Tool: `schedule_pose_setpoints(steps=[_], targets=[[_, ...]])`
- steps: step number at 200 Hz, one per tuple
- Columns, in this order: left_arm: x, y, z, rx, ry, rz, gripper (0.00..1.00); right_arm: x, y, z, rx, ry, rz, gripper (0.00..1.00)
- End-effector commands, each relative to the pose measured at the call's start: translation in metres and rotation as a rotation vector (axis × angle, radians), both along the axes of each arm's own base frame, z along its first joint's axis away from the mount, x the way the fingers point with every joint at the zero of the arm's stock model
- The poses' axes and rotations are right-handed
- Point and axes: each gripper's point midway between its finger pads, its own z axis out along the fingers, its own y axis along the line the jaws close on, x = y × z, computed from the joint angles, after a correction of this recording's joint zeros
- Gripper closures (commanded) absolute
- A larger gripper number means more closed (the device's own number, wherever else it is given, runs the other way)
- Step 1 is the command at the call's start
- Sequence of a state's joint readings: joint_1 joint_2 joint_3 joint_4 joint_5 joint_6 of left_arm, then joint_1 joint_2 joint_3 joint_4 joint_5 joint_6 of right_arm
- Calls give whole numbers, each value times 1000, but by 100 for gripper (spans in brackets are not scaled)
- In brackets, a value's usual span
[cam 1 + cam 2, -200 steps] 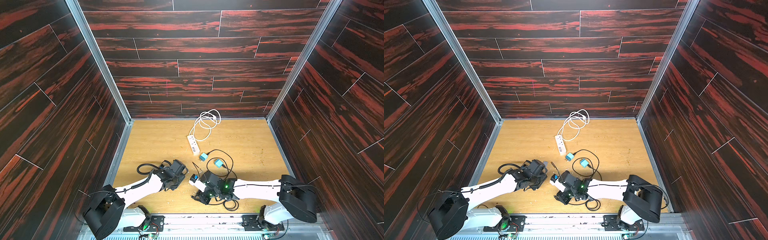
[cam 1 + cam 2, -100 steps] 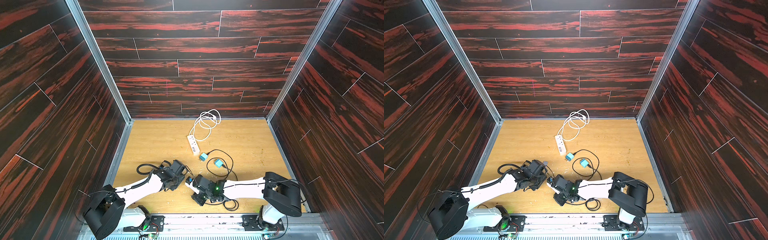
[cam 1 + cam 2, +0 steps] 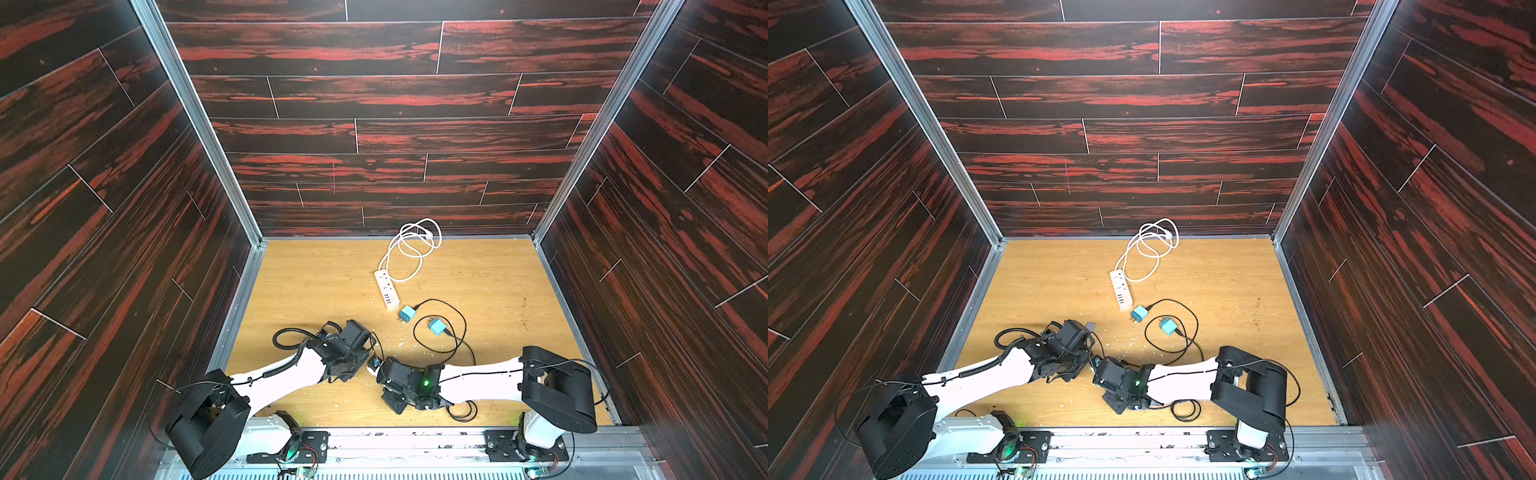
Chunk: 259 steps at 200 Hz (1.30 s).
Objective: Charge mp3
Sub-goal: Pick up the charging cable from the center of the board.
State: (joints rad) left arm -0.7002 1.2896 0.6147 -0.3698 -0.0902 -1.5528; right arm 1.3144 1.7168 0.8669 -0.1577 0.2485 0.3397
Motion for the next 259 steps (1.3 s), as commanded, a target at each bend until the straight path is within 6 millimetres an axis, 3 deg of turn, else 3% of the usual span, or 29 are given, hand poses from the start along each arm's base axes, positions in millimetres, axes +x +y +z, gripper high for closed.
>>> schedule_pose_setpoints(steps=[1, 87, 154, 177, 205, 228, 259], targets=[[-3, 9, -2, 29, 7, 20, 100, -13, -30, -27, -152, 45, -10, 81], [-3, 10, -2, 29, 4, 27, 100, -27, -34, -45, -203, 82, -14, 84], [-3, 11, -3, 31, 6, 28, 100, -27, -38, -49, -221, 80, -14, 100], [-3, 10, -3, 27, 4, 26, 100, -24, -38, -48, -222, 62, -24, 100], [-1, 7, -1, 13, -9, 23, 100, -19, -31, -36, -169, 33, -25, 100], [3, 6, 4, -1, -33, 21, 100, -18, -16, -8, -30, 30, 2, 100], [7, 4, 9, -27, -77, 22, 100, -11, -10, 22, 121, 59, 14, 100]])
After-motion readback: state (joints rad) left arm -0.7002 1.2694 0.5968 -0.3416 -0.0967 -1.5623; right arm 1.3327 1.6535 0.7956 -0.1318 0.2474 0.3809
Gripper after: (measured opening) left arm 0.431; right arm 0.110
